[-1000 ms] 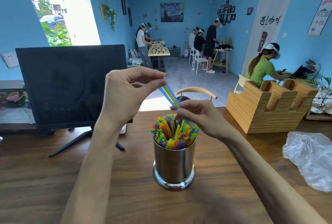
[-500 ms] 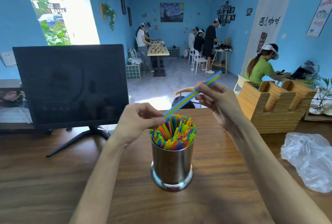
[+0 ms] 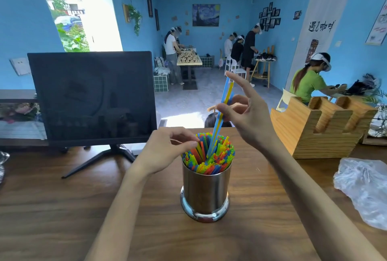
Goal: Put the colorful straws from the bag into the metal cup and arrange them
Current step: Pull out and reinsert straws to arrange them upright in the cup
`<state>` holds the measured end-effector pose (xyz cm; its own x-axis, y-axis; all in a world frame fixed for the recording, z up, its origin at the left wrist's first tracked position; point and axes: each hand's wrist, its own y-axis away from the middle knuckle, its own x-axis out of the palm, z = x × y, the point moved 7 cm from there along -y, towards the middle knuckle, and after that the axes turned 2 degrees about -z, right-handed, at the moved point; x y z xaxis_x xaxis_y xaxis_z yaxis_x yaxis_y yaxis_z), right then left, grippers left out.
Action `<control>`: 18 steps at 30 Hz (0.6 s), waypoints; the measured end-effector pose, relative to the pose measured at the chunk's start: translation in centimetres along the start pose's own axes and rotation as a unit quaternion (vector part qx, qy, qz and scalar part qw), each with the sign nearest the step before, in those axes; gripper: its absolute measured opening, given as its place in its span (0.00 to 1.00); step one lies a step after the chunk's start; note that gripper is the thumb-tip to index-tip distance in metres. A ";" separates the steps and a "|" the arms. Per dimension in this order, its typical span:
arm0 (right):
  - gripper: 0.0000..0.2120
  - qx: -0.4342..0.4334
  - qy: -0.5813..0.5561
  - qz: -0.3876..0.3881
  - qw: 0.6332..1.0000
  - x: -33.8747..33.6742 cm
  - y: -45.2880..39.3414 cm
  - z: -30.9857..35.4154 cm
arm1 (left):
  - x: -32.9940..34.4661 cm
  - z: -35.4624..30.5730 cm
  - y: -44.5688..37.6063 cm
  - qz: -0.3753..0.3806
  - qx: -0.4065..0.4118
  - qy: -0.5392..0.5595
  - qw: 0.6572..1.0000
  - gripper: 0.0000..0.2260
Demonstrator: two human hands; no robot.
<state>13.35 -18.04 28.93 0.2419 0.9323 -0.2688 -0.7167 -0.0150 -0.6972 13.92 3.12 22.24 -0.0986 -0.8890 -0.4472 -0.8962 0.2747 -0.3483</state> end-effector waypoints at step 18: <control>0.11 -0.019 0.250 0.193 0.949 5.4 4.6 -3.5 | 0.0 1.1 2.0 0.055 0.032 -0.139 0.988 0.13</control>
<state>13.65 -14.31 21.93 0.2534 0.5677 -0.7833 -0.7930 -0.3418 -0.5043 12.63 4.06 20.68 -0.0630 -0.7193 -0.6918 -0.8569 0.3943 -0.3320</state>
